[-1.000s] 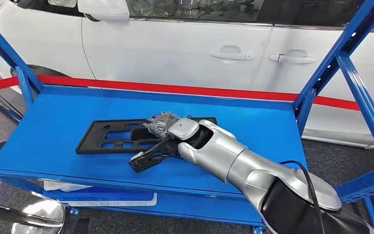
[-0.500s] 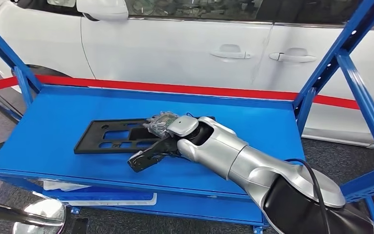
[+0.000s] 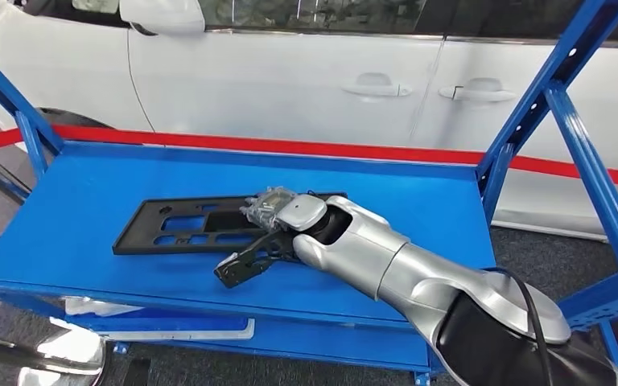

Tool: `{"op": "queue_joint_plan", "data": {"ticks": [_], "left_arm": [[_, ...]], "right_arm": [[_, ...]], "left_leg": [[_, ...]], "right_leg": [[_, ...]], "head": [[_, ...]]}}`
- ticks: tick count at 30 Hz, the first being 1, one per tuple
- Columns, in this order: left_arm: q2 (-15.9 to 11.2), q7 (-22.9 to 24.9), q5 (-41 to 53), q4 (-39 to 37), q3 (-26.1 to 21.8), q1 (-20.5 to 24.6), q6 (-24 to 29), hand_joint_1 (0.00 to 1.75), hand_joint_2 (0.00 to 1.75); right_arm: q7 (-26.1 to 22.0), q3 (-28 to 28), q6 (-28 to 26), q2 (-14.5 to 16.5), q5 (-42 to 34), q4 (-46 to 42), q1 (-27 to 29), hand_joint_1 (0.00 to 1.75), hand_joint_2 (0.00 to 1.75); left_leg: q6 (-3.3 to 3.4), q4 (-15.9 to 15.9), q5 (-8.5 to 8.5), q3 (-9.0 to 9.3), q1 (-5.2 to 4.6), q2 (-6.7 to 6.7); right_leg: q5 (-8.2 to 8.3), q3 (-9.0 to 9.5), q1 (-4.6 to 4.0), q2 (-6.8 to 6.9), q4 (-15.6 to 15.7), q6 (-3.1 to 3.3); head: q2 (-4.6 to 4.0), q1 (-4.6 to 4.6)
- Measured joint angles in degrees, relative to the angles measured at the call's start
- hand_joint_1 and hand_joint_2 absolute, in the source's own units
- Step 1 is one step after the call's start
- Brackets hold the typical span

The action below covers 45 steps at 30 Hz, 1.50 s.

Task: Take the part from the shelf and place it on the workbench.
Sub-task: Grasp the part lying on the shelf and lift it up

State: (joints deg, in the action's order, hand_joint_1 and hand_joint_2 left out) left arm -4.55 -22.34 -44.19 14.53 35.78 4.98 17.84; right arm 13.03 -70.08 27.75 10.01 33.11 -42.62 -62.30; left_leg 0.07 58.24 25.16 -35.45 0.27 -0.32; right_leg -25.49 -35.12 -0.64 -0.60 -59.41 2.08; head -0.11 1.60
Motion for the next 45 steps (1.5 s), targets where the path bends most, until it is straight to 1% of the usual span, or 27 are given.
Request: {"op": "queue_joint_plan", "data": {"ticks": [3,4,6,7,8,9,10,12,14,18,20,22,23,24,25,27,29,31,33,35,37,38,39,40,41,43,45], "left_arm": [[0.05,-0.02,0.02,0.00,0.00,-0.12,0.00,0.00,0.00],[0.08,-0.03,0.08,0.00,0.00,-0.11,0.00,0.00,0.00],[0.09,-0.02,0.19,0.00,0.00,-0.05,-0.01,0.00,0.00],[0.09,-0.02,0.22,0.00,0.00,-0.04,-0.01,0.00,0.00],[0.09,-0.02,0.22,0.00,0.00,-0.07,-0.02,0.00,0.00],[0.10,-0.02,0.22,0.00,0.00,-0.09,-0.03,0.00,0.00],[0.14,-0.02,0.24,0.00,0.00,-0.11,-0.05,0.00,0.00],[0.21,-0.03,0.28,0.00,0.00,-0.10,-0.10,0.00,0.00],[0.24,-0.10,0.32,0.00,0.00,-0.08,-0.14,0.00,0.00],[0.40,-0.18,0.34,0.00,0.00,-0.10,-0.16,0.00,0.00],[0.49,-0.19,0.35,0.00,0.00,-0.06,-0.16,0.00,0.00],[0.47,-0.19,0.34,0.00,0.00,-0.08,-0.15,0.00,0.00],[0.47,-0.19,0.33,0.00,0.00,-0.14,-0.15,0.00,0.00],[0.47,-0.19,0.33,0.00,0.00,-0.20,-0.16,0.00,0.00],[0.48,-0.19,0.34,0.00,0.00,-0.23,-0.16,0.00,0.00],[0.48,-0.26,0.36,0.00,0.00,-0.13,-0.16,0.00,0.00],[0.46,-0.44,0.39,0.00,0.00,0.02,-0.16,0.00,0.00],[0.46,-0.61,0.43,0.00,0.00,0.01,-0.16,0.00,0.00],[0.48,-0.72,0.47,0.00,0.00,-0.07,-0.18,0.00,0.00],[0.52,-0.82,0.50,0.00,0.00,-0.04,-0.24,0.00,0.00],[0.57,-0.90,0.52,0.00,0.00,0.01,-0.32,0.00,0.00],[0.58,-0.93,0.52,0.00,0.00,-0.02,-0.34,0.00,0.00],[0.59,-0.97,0.52,0.00,0.01,-0.06,-0.36,0.00,0.00],[0.60,-1.00,0.52,0.00,0.01,-0.10,-0.37,0.00,0.00],[0.62,-1.03,0.52,0.00,0.01,-0.13,-0.39,0.00,0.00],[0.65,-1.06,0.52,0.00,0.00,-0.11,-0.44,0.00,0.00],[0.66,-1.16,0.51,0.00,0.01,-0.06,-0.46,0.00,0.00]], "right_arm": [[0.04,-0.19,-0.24,-0.09,-0.03,-0.02,0.16,0.00,1.75],[0.08,-0.22,-0.55,-0.14,-0.02,-0.02,0.23,0.00,1.75],[0.17,-0.24,-1.58,-0.30,0.13,0.02,0.67,0.00,1.75],[0.21,-0.26,-2.24,-0.40,0.33,0.06,1.04,0.00,1.75],[0.29,-0.30,-2.90,-0.50,0.62,0.14,1.43,0.00,1.75],[0.42,-0.37,-3.56,-0.57,0.98,0.24,1.72,0.00,1.75],[0.59,-0.44,-4.26,-0.63,1.36,0.35,1.88,0.00,1.75],[0.99,-0.54,-5.77,-0.67,2.10,0.62,1.95,0.00,1.75],[1.21,-0.56,-6.79,-0.68,2.72,0.95,2.07,0.00,1.75],[1.22,-0.58,-7.14,-0.88,3.13,1.81,2.50,0.00,1.75],[1.22,-0.58,-7.19,-0.88,3.16,2.08,2.56,0.00,1.75],[1.22,-0.58,-7.20,-0.87,3.20,2.39,2.79,0.00,1.75],[1.22,-0.58,-7.20,-0.88,3.22,2.57,2.97,0.00,1.75],[1.22,-0.58,-7.22,-0.88,3.28,2.75,3.13,0.00,1.75],[1.22,-0.58,-7.27,-0.88,3.42,2.88,3.24,0.00,1.75],[1.31,-0.58,-7.72,-0.87,3.98,3.11,3.28,0.00,1.75],[1.61,-0.58,-8.58,-0.90,4.89,3.45,3.34,0.00,1.75],[2.02,-0.58,-9.52,-0.93,5.92,3.91,3.64,0.00,1.75],[2.42,-0.58,-10.53,-0.98,6.82,4.37,3.99,0.00,1.75],[2.85,-0.58,-11.65,-1.05,7.49,4.88,4.18,0.00,1.75],[3.18,-0.58,-12.52,-1.20,7.98,5.42,4.63,0.00,1.75],[3.26,-0.58,-12.75,-1.29,8.19,5.67,4.99,0.00,1.75],[3.28,-0.58,-12.85,-1.41,8.36,5.90,5.34,0.00,1.75],[3.28,-0.58,-12.88,-1.51,8.53,6.12,5.58,0.04,1.75],[3.28,-0.58,-12.89,-1.57,8.68,6.29,5.70,0.13,1.75],[3.28,-0.58,-12.98,-1.62,8.88,6.55,5.69,0.83,1.75],[3.28,-0.58,-13.13,-1.62,8.98,6.70,5.71,1.55,1.75]], "left_leg": [[0.55,-0.94,-0.46,0.50,0.43,0.09],[0.79,-1.28,-0.62,0.71,0.65,0.16],[1.01,-1.41,-0.65,0.82,0.74,0.21],[1.05,-1.39,-0.63,0.80,0.77,0.21],[1.03,-1.34,-0.60,0.79,0.80,0.20],[0.97,-1.26,-0.55,0.79,0.84,0.19],[0.86,-1.13,-0.46,0.80,0.91,0.16],[0.40,-0.71,-0.15,0.74,0.89,0.10],[-0.18,-0.43,0.01,0.58,0.73,0.05],[-1.39,0.11,0.47,0.24,0.98,0.09],[-1.79,4.57,3.07,-1.78,1.06,0.16],[-2.01,11.95,6.22,-5.27,1.05,0.17],[-2.04,14.52,6.87,-6.56,1.03,0.17],[-1.95,15.05,6.43,-6.90,1.02,0.17],[-1.77,13.41,5.04,-6.17,0.99,0.17],[-1.06,5.93,1.49,-2.56,0.80,0.17],[-0.49,0.47,-0.01,0.09,0.40,0.12],[-0.17,-0.59,-0.04,0.55,0.06,0.02],[0.34,-1.13,-0.39,0.83,0.28,0.08],[0.84,-1.68,-0.70,1.13,0.59,0.20],[1.04,-1.72,-0.70,1.14,0.60,0.23],[1.06,-1.69,-0.68,1.14,0.62,0.23],[1.05,-1.62,-0.65,1.14,0.65,0.22],[0.99,-1.50,-0.60,1.13,0.71,0.19],[0.86,-1.30,-0.48,1.14,0.77,0.17],[0.36,-0.72,-0.12,0.98,0.74,0.12],[-0.23,-0.40,0.03,0.74,0.59,0.08]], "right_leg": [[-0.91,-0.37,-0.10,0.01,-0.95,-0.80],[-2.21,-1.27,-0.08,0.02,-2.98,-1.13],[-5.72,-4.60,0.32,0.08,-9.98,-1.67],[-6.93,-6.30,0.55,0.08,-13.40,-1.85],[-7.18,-7.31,0.74,0.09,-15.30,-2.00],[-6.35,-7.32,0.92,0.09,-15.11,-2.11],[-4.59,-6.18,1.07,0.11,-12.67,-2.16],[-1.17,-2.39,1.18,0.12,-4.97,-2.09],[-0.15,-0.22,1.05,0.07,-0.64,-1.71],[0.14,0.04,0.96,0.03,0.10,-0.39],[0.34,0.15,1.11,0.07,0.35,0.21],[0.32,0.14,0.95,0.07,0.34,0.48],[0.30,0.14,0.83,0.07,0.33,0.51],[0.29,0.15,0.71,0.05,0.31,0.53],[0.28,0.18,0.60,0.03,0.30,0.55],[0.26,0.23,0.45,-0.01,0.29,0.50],[0.26,0.09,0.33,-0.01,0.24,0.19],[0.36,-0.02,0.32,0.00,0.33,-0.34],[-0.01,-0.11,0.32,0.02,0.13,-0.98],[-2.35,-1.68,0.41,0.04,-3.39,-1.62],[-5.72,-5.11,0.69,0.07,-10.74,-2.07],[-6.62,-6.59,0.83,0.08,-13.79,-2.24],[-6.46,-7.22,0.97,0.08,-14.97,-2.36],[-5.30,-6.78,1.10,0.10,-13.97,-2.43],[-3.41,-5.31,1.23,0.11,-10.96,-2.45],[-0.67,-1.75,1.28,0.12,-3.78,-2.27],[-0.19,-0.17,1.10,0.06,-0.55,-1.75]], "head": [[0.00,-0.11],[0.00,-0.20],[0.00,-0.34],[0.00,-0.34],[0.00,-0.35],[0.00,-0.35],[0.00,-0.35],[0.00,-0.36],[0.00,-0.26],[0.00,-0.14],[0.00,0.03],[0.00,0.10],[0.00,0.09],[0.00,0.09],[0.00,0.09],[0.00,0.08],[0.00,0.05],[0.00,0.05],[0.00,-0.01],[0.00,-0.15],[0.00,-0.22],[0.00,-0.21],[0.00,-0.23],[0.00,-0.23],[0.00,-0.24],[0.00,-0.20],[0.00,-0.13]]}}
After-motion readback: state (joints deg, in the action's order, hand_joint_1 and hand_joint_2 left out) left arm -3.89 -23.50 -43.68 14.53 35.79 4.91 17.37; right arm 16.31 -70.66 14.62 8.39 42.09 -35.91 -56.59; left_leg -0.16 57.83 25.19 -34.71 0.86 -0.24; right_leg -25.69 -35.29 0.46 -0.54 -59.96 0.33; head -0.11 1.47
